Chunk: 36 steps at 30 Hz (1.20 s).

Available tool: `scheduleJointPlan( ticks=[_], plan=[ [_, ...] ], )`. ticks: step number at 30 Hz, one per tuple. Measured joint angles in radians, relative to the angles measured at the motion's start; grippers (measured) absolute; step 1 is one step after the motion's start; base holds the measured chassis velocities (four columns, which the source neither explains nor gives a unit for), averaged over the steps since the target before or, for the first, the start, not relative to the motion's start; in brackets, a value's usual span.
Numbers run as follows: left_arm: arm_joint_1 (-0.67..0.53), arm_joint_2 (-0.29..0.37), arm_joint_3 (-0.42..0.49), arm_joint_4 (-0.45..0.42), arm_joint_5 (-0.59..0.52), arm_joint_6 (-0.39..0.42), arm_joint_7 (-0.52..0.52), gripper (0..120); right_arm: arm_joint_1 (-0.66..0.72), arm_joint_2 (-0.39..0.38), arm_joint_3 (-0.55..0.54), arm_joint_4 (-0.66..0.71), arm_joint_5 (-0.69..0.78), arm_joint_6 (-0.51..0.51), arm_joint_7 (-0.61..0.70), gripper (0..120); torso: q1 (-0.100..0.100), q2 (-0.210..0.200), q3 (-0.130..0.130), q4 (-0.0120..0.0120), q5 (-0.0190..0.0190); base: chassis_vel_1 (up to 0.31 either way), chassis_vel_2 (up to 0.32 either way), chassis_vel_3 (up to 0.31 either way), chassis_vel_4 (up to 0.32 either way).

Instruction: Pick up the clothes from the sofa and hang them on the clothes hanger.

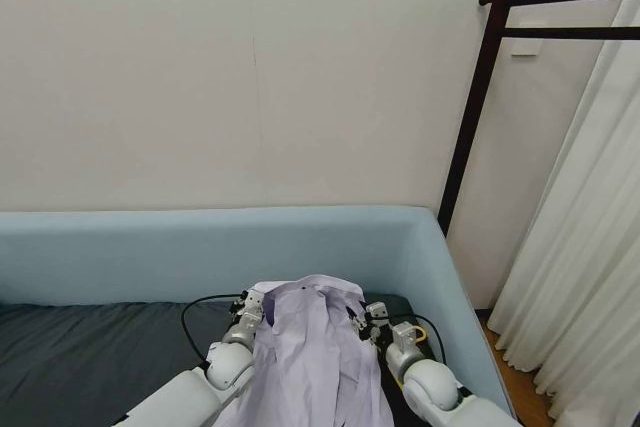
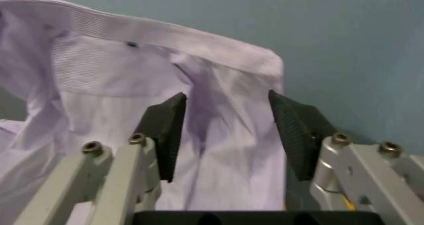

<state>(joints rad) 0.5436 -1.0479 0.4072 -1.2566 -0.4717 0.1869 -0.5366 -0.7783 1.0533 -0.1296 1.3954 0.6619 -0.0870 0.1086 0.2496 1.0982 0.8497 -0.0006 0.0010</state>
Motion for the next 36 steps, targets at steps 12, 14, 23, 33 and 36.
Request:
scheduleJointPlan(
  ticks=[12,14,23,33,36],
  plan=[
    [0.011,0.042,0.022,-0.052,0.050,-0.039,0.008,0,0.053,0.026,0.096,-0.307,0.044,-0.207,-0.097,98,0.000,0.000,0.000,0.0003,0.0002,0.000,0.000,0.000,0.000],
    [0.013,0.043,0.022,-0.055,0.053,-0.042,0.008,0,0.060,0.033,0.098,-0.328,0.040,-0.209,-0.102,99,0.000,0.000,0.000,0.0003,0.0000,0.000,0.000,0.000,0.000],
    [0.045,0.058,0.010,-0.087,0.072,-0.048,0.012,0,0.112,0.085,0.115,-0.537,-0.027,-0.182,-0.150,97,0.000,0.000,0.000,0.0004,0.0000,0.000,0.000,0.000,0.000],
    [0.063,0.080,0.003,-0.118,0.071,-0.047,0.013,0,0.143,0.130,0.125,-0.653,-0.087,-0.118,-0.180,68,0.000,0.000,0.000,0.0004,0.0000,0.000,0.000,0.000,0.000],
    [0.060,0.080,0.002,-0.120,0.071,-0.047,0.013,0,0.146,0.138,0.119,-0.675,-0.104,-0.111,-0.185,59,0.000,0.000,0.000,0.0003,-0.0001,0.000,0.000,0.000,0.000]
  ],
)
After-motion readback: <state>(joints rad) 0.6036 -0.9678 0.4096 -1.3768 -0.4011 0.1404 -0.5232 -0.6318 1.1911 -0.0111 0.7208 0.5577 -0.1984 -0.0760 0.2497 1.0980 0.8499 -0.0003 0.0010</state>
